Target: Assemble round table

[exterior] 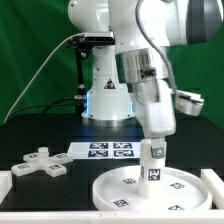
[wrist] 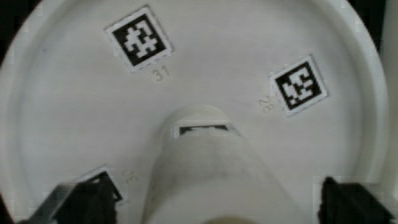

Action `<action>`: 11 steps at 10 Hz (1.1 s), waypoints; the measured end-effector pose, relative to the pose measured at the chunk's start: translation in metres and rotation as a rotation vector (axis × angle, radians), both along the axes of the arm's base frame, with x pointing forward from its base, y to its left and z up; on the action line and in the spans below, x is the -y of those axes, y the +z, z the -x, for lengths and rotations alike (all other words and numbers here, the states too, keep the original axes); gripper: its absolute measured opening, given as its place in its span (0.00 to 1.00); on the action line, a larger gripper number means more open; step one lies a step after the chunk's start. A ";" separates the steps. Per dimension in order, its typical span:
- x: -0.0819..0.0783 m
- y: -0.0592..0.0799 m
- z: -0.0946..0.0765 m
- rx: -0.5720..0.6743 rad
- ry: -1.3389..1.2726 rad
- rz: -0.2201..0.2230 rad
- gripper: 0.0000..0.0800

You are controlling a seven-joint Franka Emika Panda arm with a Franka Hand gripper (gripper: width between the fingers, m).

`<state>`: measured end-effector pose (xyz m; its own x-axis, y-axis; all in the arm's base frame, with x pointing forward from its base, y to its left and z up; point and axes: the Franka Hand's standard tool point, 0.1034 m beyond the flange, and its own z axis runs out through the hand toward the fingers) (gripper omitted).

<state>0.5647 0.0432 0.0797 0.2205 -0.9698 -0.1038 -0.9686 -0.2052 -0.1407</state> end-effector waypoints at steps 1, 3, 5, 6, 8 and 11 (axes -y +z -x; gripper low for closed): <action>0.002 -0.001 -0.002 0.027 0.214 0.023 0.78; 0.000 -0.001 -0.002 0.041 0.380 0.035 0.81; 0.001 -0.001 -0.002 0.058 0.502 0.049 0.81; 0.001 -0.001 -0.001 0.066 0.645 0.075 0.81; -0.001 -0.002 -0.002 0.079 1.098 0.145 0.81; 0.008 0.003 0.003 0.142 1.276 0.217 0.81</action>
Offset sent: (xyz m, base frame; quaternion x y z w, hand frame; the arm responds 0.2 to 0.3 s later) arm 0.0000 0.0000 0.0000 0.0000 0.0000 -0.1296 0.9916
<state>0.5616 0.0353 0.0828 0.9898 -0.0635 0.1278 -0.0545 -0.9958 -0.0731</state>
